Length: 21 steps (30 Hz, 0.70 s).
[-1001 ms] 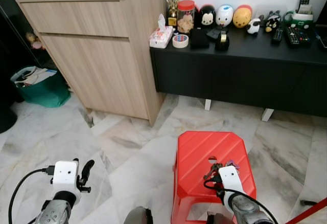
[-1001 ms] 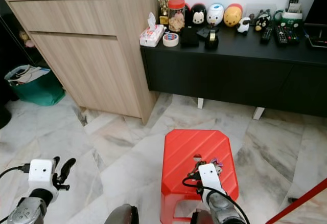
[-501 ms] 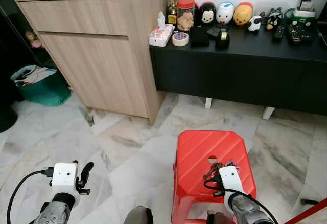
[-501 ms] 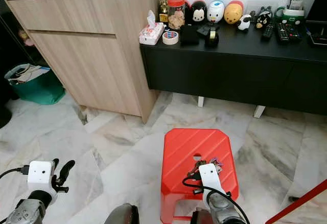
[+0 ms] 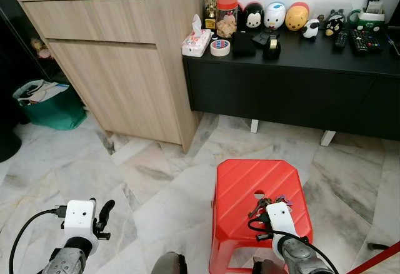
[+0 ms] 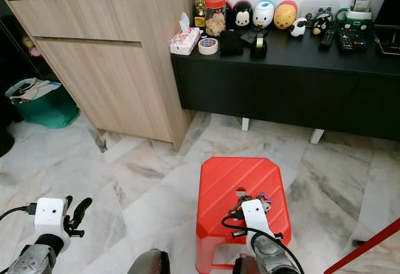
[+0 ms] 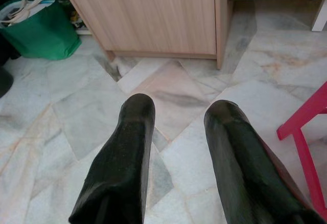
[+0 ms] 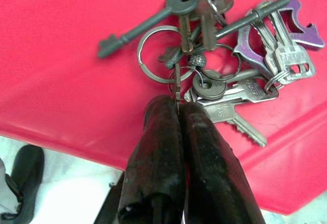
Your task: Hang keys on a hook
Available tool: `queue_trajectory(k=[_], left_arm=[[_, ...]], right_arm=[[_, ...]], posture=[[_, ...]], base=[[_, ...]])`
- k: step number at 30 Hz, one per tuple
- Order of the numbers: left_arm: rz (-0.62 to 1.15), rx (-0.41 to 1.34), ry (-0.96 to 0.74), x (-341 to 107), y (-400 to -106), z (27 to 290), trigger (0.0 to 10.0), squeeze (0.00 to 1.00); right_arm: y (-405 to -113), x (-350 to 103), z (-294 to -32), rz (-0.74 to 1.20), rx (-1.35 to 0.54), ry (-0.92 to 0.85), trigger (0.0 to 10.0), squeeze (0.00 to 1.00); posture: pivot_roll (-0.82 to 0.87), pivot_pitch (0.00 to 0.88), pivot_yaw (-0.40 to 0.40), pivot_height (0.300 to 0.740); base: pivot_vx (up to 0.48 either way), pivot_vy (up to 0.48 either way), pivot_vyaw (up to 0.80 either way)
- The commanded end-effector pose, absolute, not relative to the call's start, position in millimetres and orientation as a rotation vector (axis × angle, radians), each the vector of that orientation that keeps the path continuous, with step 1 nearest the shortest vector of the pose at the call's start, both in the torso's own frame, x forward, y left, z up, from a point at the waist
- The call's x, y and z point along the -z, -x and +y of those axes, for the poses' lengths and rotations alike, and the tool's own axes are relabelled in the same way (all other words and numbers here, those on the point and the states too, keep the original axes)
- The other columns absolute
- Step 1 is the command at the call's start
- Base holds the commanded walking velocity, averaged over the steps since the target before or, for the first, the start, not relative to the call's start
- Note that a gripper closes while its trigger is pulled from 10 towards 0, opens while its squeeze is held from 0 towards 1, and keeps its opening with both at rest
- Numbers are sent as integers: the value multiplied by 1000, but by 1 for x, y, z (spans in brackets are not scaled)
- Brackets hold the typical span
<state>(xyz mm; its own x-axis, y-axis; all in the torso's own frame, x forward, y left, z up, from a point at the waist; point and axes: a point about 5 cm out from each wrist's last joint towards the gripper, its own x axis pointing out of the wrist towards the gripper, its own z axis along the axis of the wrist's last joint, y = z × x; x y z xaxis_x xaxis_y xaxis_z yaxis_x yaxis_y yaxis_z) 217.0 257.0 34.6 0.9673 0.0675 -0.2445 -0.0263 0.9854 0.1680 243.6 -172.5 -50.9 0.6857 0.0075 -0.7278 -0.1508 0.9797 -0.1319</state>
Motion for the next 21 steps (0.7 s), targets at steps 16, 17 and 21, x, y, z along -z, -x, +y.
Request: queue_trajectory(k=[16,17,21], left_arm=[[283,-63,-158,-28,-215,259,10000,0],[283,-64,-158,-27,-215,259,10000,0],[285,-69,-158,-26,-215,259,10000,0]], right_arm=[[-238,48,-175,645,16,76,0,0],[-235,48,-176,637,22,73,0,0],[-233,45,-181,568,60,54,0,0]], posture=[[142,45,54,645],[138,43,52,645],[131,36,47,645]], base=[[0,0,0],[0,0,0],[0,0,0]])
